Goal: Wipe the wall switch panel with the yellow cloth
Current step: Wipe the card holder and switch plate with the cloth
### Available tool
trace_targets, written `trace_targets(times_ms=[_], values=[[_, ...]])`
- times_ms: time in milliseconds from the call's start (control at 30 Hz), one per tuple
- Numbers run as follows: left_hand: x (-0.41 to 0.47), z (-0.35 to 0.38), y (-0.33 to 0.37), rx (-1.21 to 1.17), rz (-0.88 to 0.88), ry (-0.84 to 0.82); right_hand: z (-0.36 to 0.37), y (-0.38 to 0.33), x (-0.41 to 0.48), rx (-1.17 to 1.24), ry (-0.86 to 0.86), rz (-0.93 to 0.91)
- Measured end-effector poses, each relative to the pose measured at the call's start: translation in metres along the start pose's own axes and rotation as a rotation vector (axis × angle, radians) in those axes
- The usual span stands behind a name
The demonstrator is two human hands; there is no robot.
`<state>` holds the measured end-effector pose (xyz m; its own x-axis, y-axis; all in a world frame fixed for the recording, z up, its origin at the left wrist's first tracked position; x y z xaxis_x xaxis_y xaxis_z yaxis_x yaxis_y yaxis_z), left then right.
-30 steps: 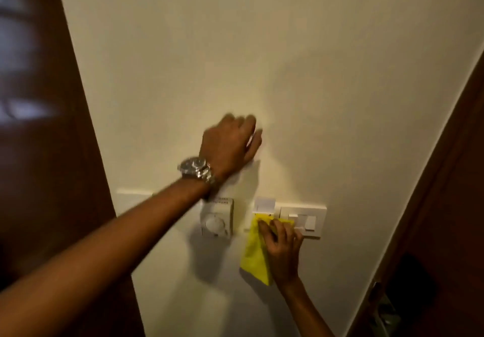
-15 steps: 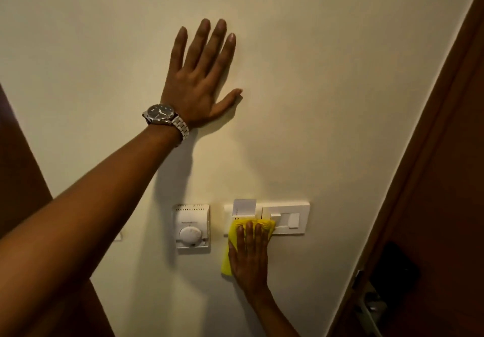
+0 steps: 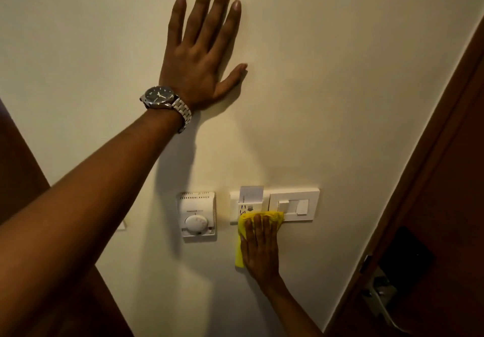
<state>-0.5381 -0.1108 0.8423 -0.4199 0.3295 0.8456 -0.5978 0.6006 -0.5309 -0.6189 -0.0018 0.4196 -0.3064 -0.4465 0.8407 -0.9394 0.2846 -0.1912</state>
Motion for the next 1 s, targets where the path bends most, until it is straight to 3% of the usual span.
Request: trace_targets(times_ms=[233,400,567,733,1000], values=[[-0.004,0.001,0.001,0.038,-0.023,0.043,-0.009,-0.001,0.019,0.083,0.022,0.098],[-0.002,-0.001,-0.002,-0.009,-0.030,0.011,-0.002,0.003,-0.006,-0.020,-0.028,0.019],[-0.004,-0.004,0.002,0.032,-0.034,0.025,-0.006,-0.012,0.029,0.034,0.080,0.137],[-0.003,-0.007,0.000,0.002,-0.042,-0.002,-0.001,-0.012,0.000,-0.058,0.038,0.087],[-0.002,-0.008,-0.001,-0.007,-0.044,-0.001,-0.005,-0.019,0.009,-0.015,0.061,0.080]])
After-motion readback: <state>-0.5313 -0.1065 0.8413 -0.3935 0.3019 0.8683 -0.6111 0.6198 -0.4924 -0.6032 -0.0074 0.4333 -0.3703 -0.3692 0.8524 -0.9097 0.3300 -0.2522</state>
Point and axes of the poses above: each hand's wrist, its own x-axis towards the middle knuckle, its own z-axis out of the palm, y = z × x, the point moved 8 cm from there along x, towards the middle knuckle, and after that the axes turned 7 degrees about z, right-handed, at the moved point
